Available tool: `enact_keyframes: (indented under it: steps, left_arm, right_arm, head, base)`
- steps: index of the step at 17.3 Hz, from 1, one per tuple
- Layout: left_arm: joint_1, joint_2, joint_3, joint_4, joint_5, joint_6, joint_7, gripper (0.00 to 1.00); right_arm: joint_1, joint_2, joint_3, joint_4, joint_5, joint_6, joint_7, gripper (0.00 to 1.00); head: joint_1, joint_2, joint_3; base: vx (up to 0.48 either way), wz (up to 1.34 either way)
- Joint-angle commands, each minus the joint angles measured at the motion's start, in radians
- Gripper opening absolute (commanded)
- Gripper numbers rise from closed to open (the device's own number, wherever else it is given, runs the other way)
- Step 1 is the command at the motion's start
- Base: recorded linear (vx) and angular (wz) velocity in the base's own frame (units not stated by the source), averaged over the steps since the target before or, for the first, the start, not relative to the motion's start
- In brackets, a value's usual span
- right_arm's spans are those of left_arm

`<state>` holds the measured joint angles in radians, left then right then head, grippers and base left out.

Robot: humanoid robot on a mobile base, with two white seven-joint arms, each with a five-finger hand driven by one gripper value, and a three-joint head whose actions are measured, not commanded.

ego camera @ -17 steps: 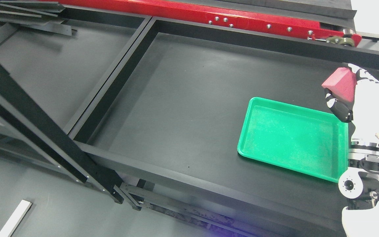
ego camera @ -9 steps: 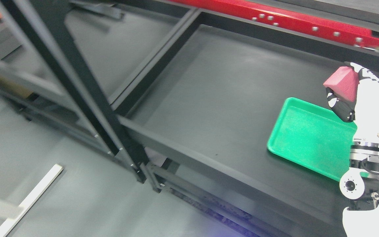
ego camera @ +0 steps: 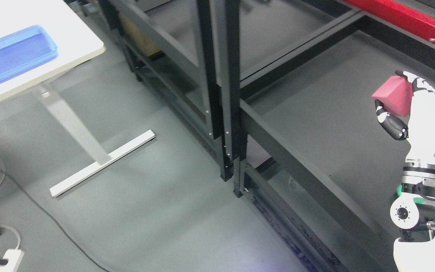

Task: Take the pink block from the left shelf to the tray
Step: 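Turn and drive to the white table carrying the block in the right hand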

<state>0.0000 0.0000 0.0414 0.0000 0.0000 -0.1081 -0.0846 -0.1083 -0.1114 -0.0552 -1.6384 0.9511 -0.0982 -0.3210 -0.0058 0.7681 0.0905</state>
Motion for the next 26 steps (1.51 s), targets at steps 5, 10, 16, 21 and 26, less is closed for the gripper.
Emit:
enact_keyframes:
  steps: [5, 10, 16, 21, 26]
  left_arm:
    - [-0.023, 0.017, 0.000, -0.017, -0.002, -0.001, 0.000, 1.00]
    - [-0.023, 0.017, 0.000, -0.017, -0.002, -0.001, 0.000, 1.00]
    - [-0.023, 0.017, 0.000, -0.017, -0.002, -0.001, 0.000, 1.00]
    - [-0.023, 0.017, 0.000, -0.017, -0.002, -0.001, 0.000, 1.00]
    - [-0.023, 0.017, 0.000, -0.017, -0.002, -0.001, 0.000, 1.00]
  right_arm:
    - [0.002, -0.007, -0.003, -0.006, -0.002, 0.000, 0.000, 0.04]
    - [0.004, -0.004, -0.005, -0.005, -0.002, 0.000, 0.000, 0.04]
    - [0.004, -0.005, -0.005, -0.005, -0.002, 0.000, 0.000, 0.04]
    - [0.004, -0.004, -0.005, -0.005, -0.002, 0.000, 0.000, 0.04]
    - [0.004, -0.004, -0.003, -0.005, -0.002, 0.000, 0.000, 0.04]
  head:
    - [0.0000, 0.000, 0.000]
    - [0.0000, 0.000, 0.000]
    - [0.0000, 0.000, 0.000]
    - [0.0000, 0.000, 0.000]
    - [0.0000, 0.000, 0.000]
  base:
    - [-0.149, 0.87]
    - [-0.122, 0.75]
    - [-0.068, 0.51]
    - [0.028, 0.33]
    - [0.119, 0.34]
